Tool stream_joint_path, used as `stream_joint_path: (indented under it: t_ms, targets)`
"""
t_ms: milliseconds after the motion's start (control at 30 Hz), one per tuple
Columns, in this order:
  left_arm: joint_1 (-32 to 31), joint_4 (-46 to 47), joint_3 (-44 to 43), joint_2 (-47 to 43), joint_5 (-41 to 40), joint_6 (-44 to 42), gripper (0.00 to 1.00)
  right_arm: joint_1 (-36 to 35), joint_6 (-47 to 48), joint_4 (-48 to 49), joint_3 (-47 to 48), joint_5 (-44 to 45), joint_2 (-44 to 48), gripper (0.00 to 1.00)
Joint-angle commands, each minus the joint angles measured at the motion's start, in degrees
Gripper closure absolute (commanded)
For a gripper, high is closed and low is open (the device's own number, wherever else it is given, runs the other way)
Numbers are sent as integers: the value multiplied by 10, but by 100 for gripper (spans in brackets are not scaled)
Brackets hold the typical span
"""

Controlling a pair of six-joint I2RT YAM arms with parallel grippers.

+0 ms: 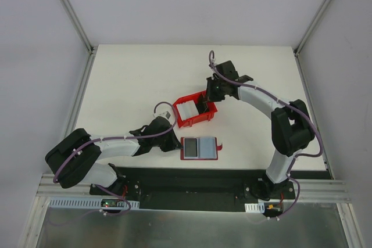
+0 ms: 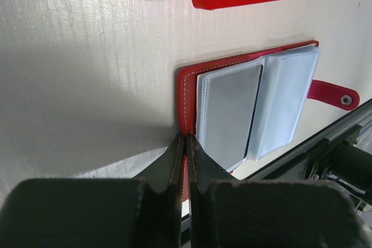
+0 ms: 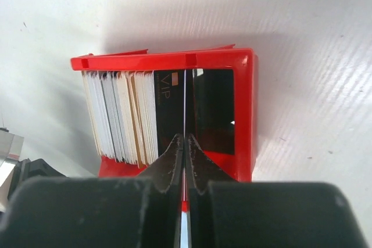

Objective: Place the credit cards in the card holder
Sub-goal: Pick up the credit card from the storage box, then turn over the card slot in the card holder.

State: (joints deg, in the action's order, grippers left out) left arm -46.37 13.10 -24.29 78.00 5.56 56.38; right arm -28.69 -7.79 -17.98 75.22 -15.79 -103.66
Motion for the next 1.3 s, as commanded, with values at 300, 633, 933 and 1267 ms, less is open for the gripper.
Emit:
stream_joint_path:
  t_ms: [300,633,933,1267]
  targets:
    - [7,-60,14,14,-17,-17,100,0,27,-5,-22,59,153,100]
    - [7,-64,13,8,-17,-18,100,-1,7,-29,-185,99,353,100]
    - [8,-66,11,7,-15,-19,100,-3,-59,-59,-326,87,520,100]
    - [7,-66,13,11,-11,-14,100,-84,-160,21,-433,91,538,100]
